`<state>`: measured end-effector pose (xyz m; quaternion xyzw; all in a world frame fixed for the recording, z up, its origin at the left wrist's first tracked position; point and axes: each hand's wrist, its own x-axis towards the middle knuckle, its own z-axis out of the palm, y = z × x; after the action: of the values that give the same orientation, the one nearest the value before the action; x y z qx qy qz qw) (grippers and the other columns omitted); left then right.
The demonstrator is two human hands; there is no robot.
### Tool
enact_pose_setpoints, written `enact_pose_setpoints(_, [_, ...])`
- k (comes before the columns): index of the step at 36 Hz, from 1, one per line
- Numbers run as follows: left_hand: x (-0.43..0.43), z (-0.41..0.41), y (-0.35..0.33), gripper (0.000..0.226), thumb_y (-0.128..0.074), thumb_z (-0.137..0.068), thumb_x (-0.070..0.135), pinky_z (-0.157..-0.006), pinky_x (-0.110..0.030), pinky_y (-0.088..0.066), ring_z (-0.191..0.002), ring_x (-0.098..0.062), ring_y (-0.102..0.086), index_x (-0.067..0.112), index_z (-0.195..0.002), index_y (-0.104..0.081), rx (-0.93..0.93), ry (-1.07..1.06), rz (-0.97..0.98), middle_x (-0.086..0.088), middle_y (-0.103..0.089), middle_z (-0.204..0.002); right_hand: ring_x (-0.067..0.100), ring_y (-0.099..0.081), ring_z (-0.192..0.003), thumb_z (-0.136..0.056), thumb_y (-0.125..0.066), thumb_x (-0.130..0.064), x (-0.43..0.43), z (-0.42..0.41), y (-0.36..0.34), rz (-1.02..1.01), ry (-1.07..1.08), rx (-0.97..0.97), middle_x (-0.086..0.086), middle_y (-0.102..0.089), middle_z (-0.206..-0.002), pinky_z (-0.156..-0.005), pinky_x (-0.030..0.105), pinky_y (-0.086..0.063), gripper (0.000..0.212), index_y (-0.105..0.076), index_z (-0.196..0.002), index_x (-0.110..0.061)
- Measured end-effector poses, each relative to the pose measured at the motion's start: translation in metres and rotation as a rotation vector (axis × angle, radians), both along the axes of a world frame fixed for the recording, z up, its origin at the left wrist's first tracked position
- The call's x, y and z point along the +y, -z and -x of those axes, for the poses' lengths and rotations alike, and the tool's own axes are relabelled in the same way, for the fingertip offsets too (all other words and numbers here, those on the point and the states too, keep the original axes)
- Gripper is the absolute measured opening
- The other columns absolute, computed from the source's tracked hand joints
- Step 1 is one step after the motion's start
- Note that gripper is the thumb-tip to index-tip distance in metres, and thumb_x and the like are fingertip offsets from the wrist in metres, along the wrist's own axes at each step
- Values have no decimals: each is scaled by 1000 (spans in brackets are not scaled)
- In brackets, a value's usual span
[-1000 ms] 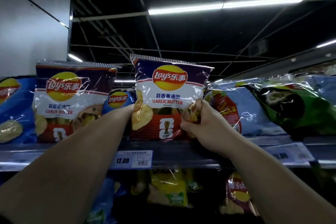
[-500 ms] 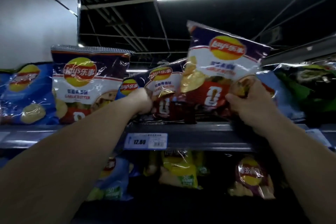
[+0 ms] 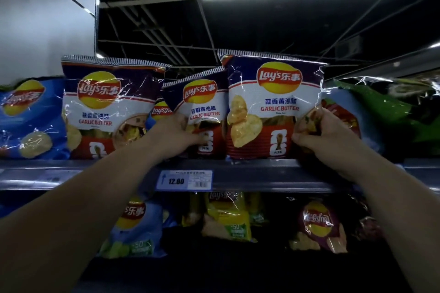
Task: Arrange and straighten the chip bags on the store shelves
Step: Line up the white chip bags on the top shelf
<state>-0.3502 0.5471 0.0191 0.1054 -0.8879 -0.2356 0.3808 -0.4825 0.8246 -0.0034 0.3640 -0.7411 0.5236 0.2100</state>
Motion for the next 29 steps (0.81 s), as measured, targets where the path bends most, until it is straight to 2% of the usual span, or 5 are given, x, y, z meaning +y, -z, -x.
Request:
enact_pose_setpoints(7, [-5,4,9,35,-72,-90,31,-72,-23,-43,-90,-11,-57,16,-120,-62,272,-53,10,1,-67,-106,10,-66,-106,-87,-75,-17,0,2,2,29,-55,-2,-12,-72,-110,-101,45,-51,37,-60,-113,-39])
enact_pose_setpoints(18, [1,5,15,33,-63,-95,39,-72,-28,-46,-93,-17,-62,20,-122,-60,178,-99,37,4,-66,-103,9,-58,-106,-90,-73,-23,-5,-15,6,86,18,197,-22,-62,-106,-92,32,-44,32,-56,-114,-35])
enact_pose_setpoints(24, [1,0,11,30,-44,-97,49,-91,-47,-53,-96,-24,-67,29,-106,-66,385,86,-346,-1,-71,-99,-10,-51,-90,-93,-71,-23,-43,-35,6,110,-50,224,-19,-60,-105,-69,6,-34,27,-56,-114,-28])
enact_pose_setpoints(26, [4,-5,11,43,-40,-99,54,-93,-46,-54,-101,-25,-69,24,-106,-69,497,266,-550,-6,-74,-106,-5,-53,-91,-92,-71,-26,-59,-39,3,103,-42,211,-18,-60,-104,-69,9,-35,27,-57,-115,-26])
enact_pose_setpoints(29, [7,-9,12,47,-30,-107,44,-70,-29,-58,-86,-15,-73,16,-104,-66,597,493,-722,-5,-77,-95,12,-56,-100,-92,-70,-29,-82,-46,-4,45,-22,153,-11,-61,-106,-77,26,-42,25,-56,-113,-26])
